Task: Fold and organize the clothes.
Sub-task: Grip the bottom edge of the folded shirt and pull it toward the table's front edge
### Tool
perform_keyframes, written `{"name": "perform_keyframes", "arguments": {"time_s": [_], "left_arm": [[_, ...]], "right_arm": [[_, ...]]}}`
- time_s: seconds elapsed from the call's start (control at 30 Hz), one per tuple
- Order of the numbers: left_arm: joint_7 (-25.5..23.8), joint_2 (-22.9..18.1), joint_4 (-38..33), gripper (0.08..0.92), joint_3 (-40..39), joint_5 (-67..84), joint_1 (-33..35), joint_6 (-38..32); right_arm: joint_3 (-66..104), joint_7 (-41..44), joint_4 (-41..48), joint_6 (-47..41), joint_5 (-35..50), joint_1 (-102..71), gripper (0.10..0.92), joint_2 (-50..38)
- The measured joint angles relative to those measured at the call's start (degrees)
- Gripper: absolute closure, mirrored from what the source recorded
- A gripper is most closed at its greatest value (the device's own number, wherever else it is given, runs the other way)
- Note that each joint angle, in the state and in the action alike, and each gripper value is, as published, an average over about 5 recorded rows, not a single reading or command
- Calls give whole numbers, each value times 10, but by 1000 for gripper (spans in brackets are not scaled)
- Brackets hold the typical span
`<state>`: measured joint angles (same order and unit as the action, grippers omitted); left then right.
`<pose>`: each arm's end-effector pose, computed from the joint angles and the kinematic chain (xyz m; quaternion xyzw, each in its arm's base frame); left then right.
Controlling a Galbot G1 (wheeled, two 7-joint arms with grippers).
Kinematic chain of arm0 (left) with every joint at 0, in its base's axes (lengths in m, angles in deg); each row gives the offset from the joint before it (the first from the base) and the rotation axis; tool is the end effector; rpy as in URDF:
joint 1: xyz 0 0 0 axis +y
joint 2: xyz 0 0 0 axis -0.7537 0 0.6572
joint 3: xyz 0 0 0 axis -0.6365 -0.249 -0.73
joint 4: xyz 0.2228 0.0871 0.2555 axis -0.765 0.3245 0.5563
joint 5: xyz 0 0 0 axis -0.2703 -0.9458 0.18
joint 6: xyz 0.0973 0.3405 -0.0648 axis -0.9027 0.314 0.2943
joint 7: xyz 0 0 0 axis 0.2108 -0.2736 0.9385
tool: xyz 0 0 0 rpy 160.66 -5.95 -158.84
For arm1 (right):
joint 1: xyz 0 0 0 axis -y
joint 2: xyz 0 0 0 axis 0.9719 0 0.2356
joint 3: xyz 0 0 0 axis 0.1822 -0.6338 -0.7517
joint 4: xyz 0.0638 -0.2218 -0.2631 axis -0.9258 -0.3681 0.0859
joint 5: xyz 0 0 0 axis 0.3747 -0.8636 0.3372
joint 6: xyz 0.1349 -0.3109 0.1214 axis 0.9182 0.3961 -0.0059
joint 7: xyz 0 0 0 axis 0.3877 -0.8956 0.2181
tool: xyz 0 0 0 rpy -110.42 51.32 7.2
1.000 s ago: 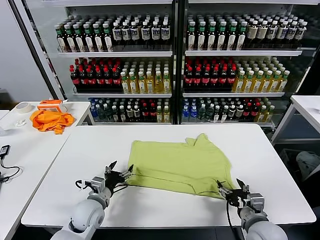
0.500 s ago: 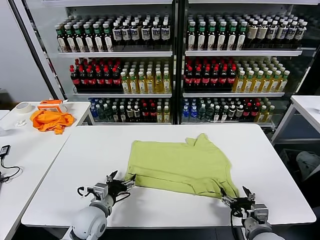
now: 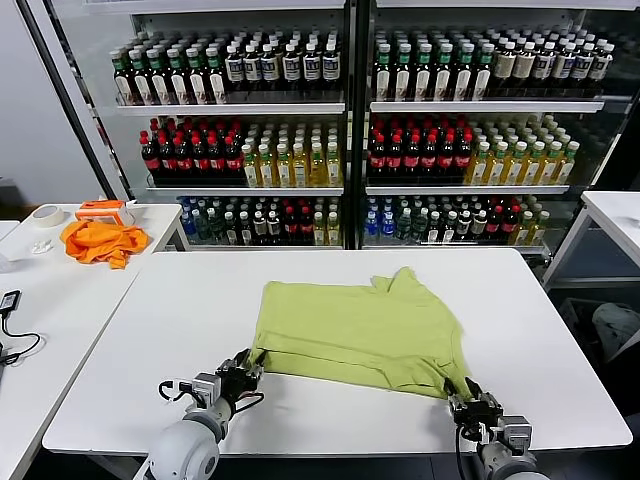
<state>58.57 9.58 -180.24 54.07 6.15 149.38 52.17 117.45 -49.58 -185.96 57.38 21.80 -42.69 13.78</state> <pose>0.2776 0.0124 -0.3230 -0.1055 -0.9555 -0.0419 0.2722 0.1974 -0.0752 -0.3038 0.0066 -0.9652 0.0133 0.2612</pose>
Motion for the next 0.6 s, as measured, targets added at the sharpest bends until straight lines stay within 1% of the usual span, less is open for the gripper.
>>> {"name": "perform_keyframes", "arguments": {"time_s": [0.03,0.13,0.2,0.27,0.37,0.6], "left_arm": [[-1,1,-1,718,0,-2,1,2],[-5,5,-8,804,1,-7,7,7],[-5,9,-16,860,4,-11,16,11],[-3,14,-28,893,7,-16,28,14],[0,24,-52,905,15,-19,53,19],[3,51,-112,905,45,-19,124,25]], "right_arm": [[1,1,-1,0,1,-2,812,-1],[6,5,-10,-1,5,-12,882,-3],[10,7,-19,-3,6,-23,901,-5],[14,8,-31,-5,6,-36,906,-5],[18,9,-52,-5,5,-58,906,-6],[19,7,-93,0,-9,-111,906,-6]]}}
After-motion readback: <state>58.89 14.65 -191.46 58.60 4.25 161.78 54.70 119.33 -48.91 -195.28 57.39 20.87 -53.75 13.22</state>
